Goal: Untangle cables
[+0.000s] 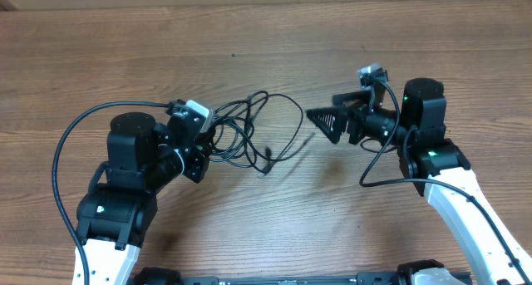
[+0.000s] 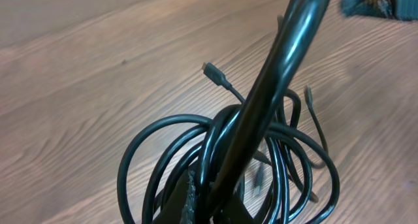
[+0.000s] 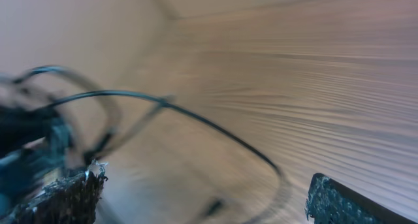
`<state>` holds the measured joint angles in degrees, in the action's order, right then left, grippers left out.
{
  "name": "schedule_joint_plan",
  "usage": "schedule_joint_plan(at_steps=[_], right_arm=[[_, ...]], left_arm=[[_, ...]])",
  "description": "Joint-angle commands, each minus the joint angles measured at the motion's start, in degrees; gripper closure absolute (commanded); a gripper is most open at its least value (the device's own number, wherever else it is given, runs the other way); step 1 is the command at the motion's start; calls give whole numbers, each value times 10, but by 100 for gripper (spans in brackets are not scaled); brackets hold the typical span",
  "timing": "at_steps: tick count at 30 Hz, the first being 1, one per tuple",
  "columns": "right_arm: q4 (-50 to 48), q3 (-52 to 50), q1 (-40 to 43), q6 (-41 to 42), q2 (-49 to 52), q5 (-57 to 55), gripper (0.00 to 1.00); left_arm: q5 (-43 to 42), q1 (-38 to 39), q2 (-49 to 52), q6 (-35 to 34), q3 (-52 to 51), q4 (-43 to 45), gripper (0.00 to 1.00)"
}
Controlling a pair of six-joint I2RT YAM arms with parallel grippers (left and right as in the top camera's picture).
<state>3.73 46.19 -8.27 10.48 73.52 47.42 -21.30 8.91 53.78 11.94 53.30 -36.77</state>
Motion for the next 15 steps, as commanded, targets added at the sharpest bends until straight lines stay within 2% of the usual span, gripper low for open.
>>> schedule_joint_plan(at_steps=[1,7,11,15], right_arm=[[-21,8,1,-1,-1,172,0],[-26,7,0,-1,-1,247,4],[-26,8,-8,-1,-1,273,9],[-26,8,-31,-1,-1,275,10]], left_arm=[[-77,-3,-7,-8,16,17,96],[-158,-3,-6,-8,16,38,96],[-179,-2,-5,-9,16,44,96],[-201,-2,-2,-9,16,45,96]])
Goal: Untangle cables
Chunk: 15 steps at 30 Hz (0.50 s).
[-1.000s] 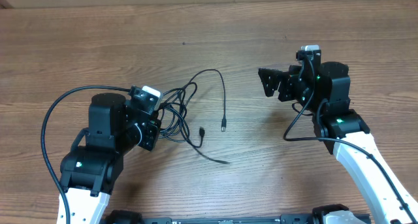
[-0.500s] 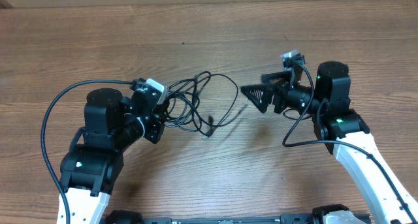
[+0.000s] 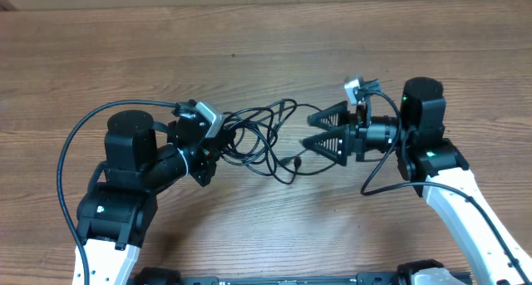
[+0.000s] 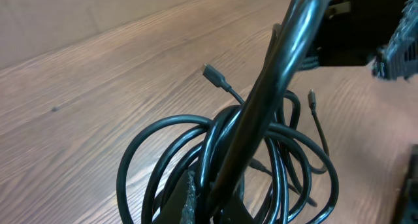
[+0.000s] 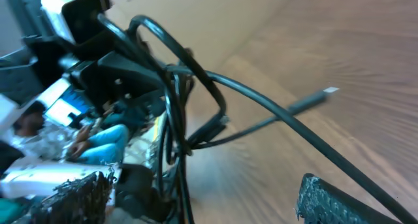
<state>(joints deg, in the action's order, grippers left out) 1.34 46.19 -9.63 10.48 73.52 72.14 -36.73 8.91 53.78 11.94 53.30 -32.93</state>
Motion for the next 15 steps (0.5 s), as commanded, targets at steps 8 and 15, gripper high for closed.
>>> schedule_joint_plan(at_steps=[8,15], right_arm=[[-39,7,-88,-1,-1,7,14],[-41,8,-92,-1,-1,-77,17]], left_arm=[[-78,-2,23,-28,16,8,96],[-130,-2,32,-28,16,8,96]])
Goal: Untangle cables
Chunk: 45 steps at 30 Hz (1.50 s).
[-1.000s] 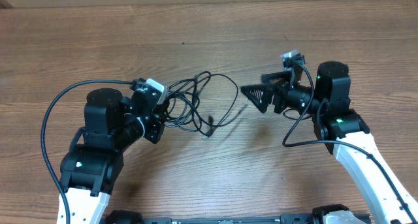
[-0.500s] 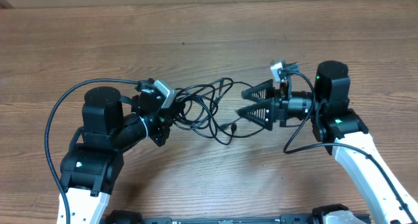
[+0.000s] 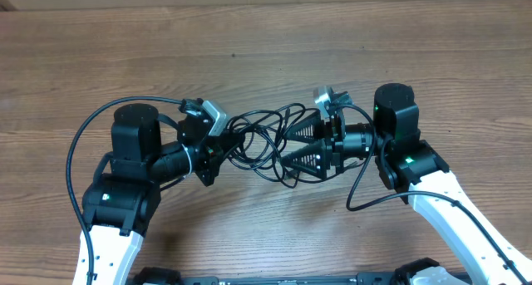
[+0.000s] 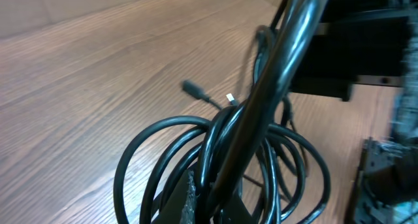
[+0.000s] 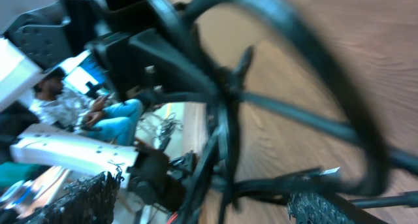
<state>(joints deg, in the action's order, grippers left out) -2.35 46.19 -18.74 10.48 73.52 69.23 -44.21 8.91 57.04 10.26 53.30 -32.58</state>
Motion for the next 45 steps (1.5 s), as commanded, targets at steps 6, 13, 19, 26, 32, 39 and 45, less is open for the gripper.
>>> schedule_joint_plan(at_steps=[6,13,19,26,32,39,45], right_arm=[[-5,8,0,-1,-1,-70,16],[-69,8,0,33,-1,-72,17],[-108,8,-1,60,-1,-72,23],[-104,7,-1,60,-1,-71,68],[-104,8,-1,60,-1,-71,96],[-89,7,3,60,-1,-104,96],[-36,8,21,60,-1,-189,96]], left_arm=[[-56,-2,0,-11,16,4,96],[-56,-2,0,-11,16,-2,96],[-56,-2,0,-11,16,-2,96],[-56,-2,0,-11,16,-2,96],[-56,-2,0,-11,16,-2,96],[-56,-2,0,-11,16,-19,96],[-58,-2,0,-10,16,-76,96]])
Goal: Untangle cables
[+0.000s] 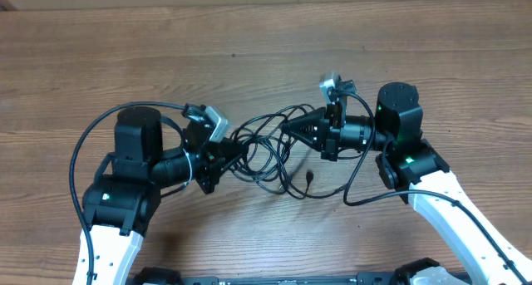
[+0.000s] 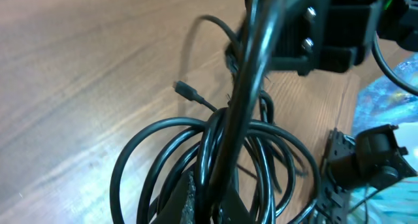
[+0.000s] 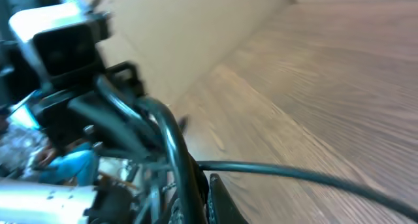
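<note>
A tangle of thin black cables (image 1: 262,148) hangs between my two arms above the wooden table (image 1: 266,52). My left gripper (image 1: 224,156) is shut on the bundle's left end; in the left wrist view its jaws (image 2: 209,208) pinch thick strands, with loops (image 2: 130,165) spreading out and a plug (image 2: 181,88) beyond. My right gripper (image 1: 288,127) is shut on a strand at the tangle's right side; in the right wrist view the black cable (image 3: 171,142) runs up from between its fingertips (image 3: 202,198). A loose plug end (image 1: 308,177) dangles near the table.
Each arm's own black lead loops near it: one on the left (image 1: 83,152), one under the right arm (image 1: 357,185). The left wrist camera block (image 3: 62,31) fills the right wrist view's left side. Bare wood lies around.
My right gripper, then open around the tangle's right strands, is now shut on one strand and sits slightly further right. The loose plug end now lies lower and further right.
My left gripper held the bundle throughout. At first my right gripper stood open, apart to the right of the tangle. Then it was closer, then open around the strands, and now it is shut on one.
</note>
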`<state>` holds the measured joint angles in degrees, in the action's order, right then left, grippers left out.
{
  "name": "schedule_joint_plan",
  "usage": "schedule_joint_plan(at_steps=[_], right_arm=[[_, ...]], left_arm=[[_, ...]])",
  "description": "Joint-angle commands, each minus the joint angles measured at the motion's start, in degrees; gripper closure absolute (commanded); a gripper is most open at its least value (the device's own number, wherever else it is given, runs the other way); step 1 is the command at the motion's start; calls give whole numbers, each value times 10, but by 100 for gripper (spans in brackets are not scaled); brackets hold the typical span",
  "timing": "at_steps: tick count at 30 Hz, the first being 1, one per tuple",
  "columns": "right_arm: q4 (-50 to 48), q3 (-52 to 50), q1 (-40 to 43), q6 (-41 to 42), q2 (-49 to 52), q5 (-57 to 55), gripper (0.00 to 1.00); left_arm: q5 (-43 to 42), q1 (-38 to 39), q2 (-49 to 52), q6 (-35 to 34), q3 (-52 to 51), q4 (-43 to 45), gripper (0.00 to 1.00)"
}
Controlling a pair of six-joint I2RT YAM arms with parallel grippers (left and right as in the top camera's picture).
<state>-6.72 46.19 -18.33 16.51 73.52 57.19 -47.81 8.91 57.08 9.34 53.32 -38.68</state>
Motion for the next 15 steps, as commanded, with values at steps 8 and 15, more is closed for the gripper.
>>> schedule_joint_plan(at_steps=[8,15], right_arm=[[50,7,68,-3,-1,-147,96],[54,7,115,-3,-1,-174,96]], left_arm=[[-64,-2,-1,18,16,-59,96],[-85,-2,-1,18,16,-72,95]])
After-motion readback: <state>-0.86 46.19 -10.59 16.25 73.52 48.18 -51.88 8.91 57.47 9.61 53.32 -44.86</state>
